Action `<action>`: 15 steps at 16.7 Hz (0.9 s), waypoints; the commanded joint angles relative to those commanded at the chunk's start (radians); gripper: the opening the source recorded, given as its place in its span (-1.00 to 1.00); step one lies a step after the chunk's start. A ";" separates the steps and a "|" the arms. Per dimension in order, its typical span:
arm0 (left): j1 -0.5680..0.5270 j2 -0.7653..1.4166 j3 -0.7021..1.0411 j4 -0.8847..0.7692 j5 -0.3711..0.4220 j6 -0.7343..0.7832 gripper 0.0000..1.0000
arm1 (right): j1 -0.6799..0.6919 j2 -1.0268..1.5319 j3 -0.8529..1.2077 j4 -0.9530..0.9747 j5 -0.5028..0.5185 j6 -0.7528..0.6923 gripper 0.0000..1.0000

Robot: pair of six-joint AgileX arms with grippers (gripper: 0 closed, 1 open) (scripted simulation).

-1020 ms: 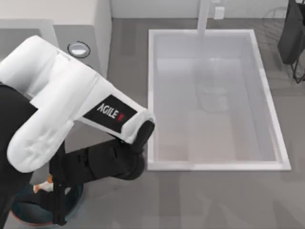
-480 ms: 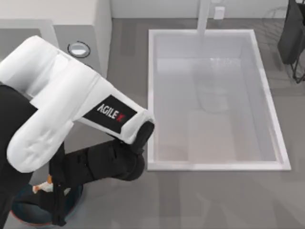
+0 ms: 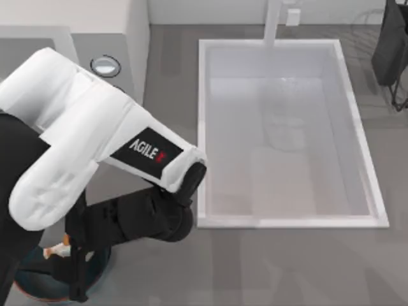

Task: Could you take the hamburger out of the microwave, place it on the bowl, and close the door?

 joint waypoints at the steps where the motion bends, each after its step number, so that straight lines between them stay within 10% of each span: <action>1: 0.000 0.000 0.000 0.000 0.000 0.000 1.00 | 0.000 0.000 0.000 0.000 0.000 0.000 1.00; 15: 0.034 -0.197 -0.096 0.061 0.029 0.074 1.00 | 0.000 0.000 0.000 0.000 0.000 0.000 1.00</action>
